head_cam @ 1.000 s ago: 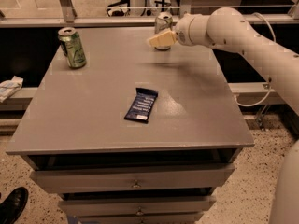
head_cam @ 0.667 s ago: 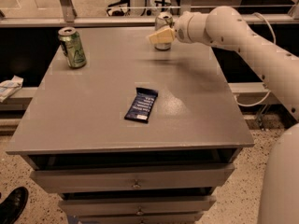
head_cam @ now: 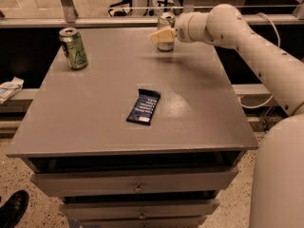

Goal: Pick 7up can

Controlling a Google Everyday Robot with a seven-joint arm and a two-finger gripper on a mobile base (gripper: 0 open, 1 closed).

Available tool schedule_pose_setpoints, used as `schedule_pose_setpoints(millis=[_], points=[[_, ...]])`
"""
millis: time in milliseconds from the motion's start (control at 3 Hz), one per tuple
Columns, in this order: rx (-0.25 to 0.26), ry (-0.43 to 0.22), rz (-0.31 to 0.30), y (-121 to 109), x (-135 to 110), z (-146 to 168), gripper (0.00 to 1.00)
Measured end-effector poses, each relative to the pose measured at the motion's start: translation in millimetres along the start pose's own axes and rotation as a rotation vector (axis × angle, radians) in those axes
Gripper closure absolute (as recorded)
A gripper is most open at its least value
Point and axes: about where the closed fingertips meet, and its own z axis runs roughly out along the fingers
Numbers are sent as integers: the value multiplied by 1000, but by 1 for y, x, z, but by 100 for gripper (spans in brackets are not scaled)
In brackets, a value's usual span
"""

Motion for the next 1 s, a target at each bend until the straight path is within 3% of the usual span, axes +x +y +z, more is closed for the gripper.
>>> schedule_pose_setpoints(millis=[333,1000], points=[[-20,13,13,3,8,0,38],[-59,-32,20,14,-1,-15,84]])
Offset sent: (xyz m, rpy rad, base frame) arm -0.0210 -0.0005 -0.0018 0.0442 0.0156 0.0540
